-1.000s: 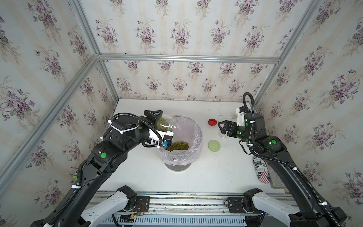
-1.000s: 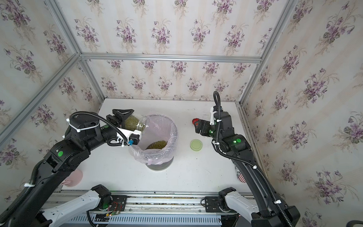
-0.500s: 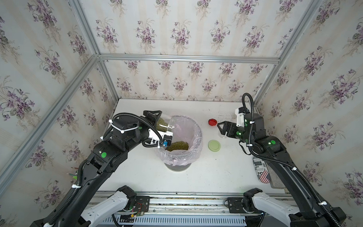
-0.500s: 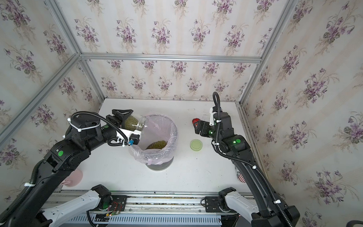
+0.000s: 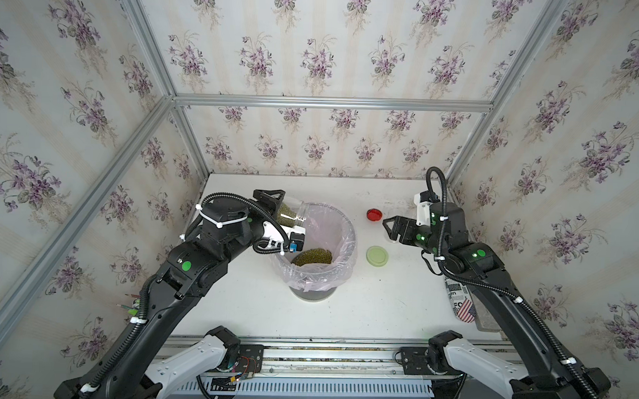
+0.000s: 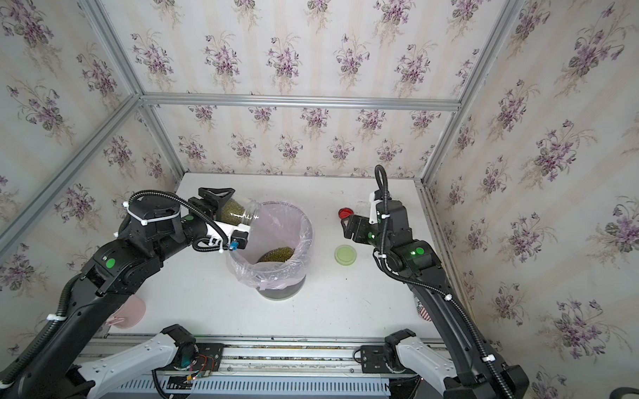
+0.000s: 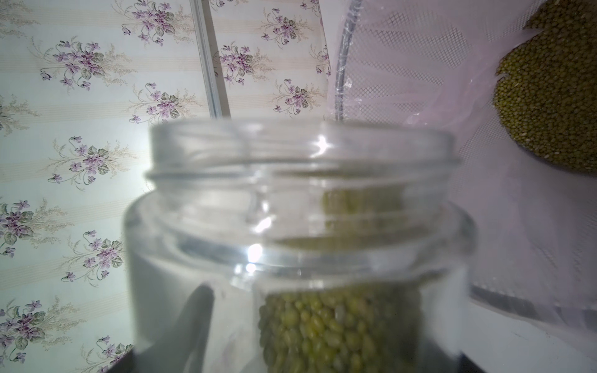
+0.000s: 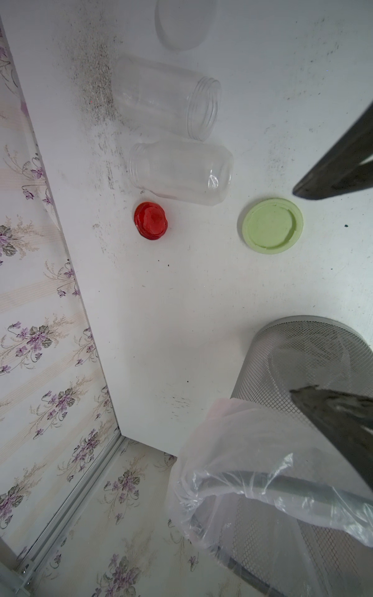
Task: Empty moldy mung beans from jars
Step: Pour the moldy mung beans from the jar into the trash bin.
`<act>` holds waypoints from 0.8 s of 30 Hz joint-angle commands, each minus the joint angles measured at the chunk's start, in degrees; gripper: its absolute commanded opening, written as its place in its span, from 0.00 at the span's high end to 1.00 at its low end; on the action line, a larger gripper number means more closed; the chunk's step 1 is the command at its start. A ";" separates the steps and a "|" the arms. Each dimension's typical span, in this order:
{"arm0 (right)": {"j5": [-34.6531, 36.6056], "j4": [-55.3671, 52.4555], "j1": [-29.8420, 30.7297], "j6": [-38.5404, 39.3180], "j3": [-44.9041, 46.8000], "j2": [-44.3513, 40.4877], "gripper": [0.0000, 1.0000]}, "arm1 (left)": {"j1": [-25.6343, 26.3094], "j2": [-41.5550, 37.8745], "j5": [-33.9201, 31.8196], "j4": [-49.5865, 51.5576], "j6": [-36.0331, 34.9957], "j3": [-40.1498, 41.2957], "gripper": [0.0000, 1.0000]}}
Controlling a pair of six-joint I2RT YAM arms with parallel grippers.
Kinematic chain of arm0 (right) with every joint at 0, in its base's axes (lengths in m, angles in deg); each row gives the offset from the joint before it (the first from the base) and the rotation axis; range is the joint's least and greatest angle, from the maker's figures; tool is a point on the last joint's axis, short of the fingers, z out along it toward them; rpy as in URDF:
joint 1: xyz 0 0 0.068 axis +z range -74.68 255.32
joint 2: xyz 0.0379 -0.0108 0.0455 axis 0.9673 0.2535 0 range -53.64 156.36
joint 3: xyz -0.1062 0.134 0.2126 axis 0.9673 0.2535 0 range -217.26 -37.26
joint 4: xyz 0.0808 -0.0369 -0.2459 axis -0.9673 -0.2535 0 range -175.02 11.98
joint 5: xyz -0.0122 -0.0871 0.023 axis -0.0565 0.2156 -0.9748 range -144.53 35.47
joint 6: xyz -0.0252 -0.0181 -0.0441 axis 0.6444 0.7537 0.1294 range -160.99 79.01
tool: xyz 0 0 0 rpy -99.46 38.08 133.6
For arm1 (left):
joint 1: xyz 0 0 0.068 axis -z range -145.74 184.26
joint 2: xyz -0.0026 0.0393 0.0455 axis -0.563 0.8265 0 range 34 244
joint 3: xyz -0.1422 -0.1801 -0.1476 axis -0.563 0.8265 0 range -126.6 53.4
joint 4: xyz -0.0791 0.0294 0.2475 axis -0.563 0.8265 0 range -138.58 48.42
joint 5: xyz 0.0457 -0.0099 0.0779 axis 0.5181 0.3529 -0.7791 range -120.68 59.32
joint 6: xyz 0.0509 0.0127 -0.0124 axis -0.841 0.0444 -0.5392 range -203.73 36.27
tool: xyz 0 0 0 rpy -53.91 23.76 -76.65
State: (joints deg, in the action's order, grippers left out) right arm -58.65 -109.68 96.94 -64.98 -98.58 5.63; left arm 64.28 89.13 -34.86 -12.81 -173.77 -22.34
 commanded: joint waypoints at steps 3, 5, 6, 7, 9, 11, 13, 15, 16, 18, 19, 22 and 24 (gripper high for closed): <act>0.09 1.51 -0.02 0.17 0.22 -0.37 0.12 | -0.05 0.14 -0.09 -2.23 -2.77 -1.63 1.00; -0.17 1.60 -0.01 0.11 0.23 -0.43 0.12 | -0.01 0.24 -0.58 -2.13 -3.94 -1.69 1.00; -0.34 1.68 -0.01 0.04 0.27 -0.51 0.12 | 0.04 0.29 -0.75 -2.03 -4.28 -1.84 1.00; -0.28 1.65 -0.01 -0.01 0.39 -0.53 0.12 | 0.11 0.24 -0.93 -1.91 -4.50 -1.95 1.00; -0.36 1.69 -0.01 0.01 0.70 -0.67 0.12 | 0.55 -0.09 -1.08 -1.77 -5.29 -2.10 1.00; -0.51 1.95 -0.01 -0.09 0.85 -0.63 0.12 | 1.03 -0.31 -1.50 -1.76 -6.06 -2.09 1.00; -0.71 2.12 -0.01 -0.27 1.04 -0.59 0.12 | 1.50 -0.40 -1.89 -1.65 -6.80 -2.30 1.00; -0.97 2.22 -0.01 -0.36 1.11 -0.48 0.12 | 1.81 -0.13 -1.78 -0.31 -7.03 -3.01 1.00; -1.27 2.30 -0.01 -0.36 1.02 -0.42 0.12 | 2.03 0.10 -1.93 0.15 -7.41 -3.18 1.00; -1.88 2.30 -0.06 -0.21 0.56 -0.24 0.12 | 2.57 0.31 -2.78 0.27 -8.61 -3.09 1.00; -2.26 2.22 -0.01 0.12 0.19 -0.02 0.12 | 2.80 0.49 -3.34 0.31 -9.11 -3.09 1.00; -2.78 1.93 -0.07 0.63 -1.55 0.60 0.12 | 3.33 1.23 -5.26 0.16 -10.62 -3.01 1.00; -2.91 1.95 -0.01 0.61 -2.13 0.88 0.12 | 3.62 2.02 -7.38 0.02 -11.43 -3.29 1.00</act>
State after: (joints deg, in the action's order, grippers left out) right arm -60.83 -109.00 96.90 -64.94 -99.89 6.11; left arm 67.71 90.66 -39.06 -9.58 -180.90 -24.88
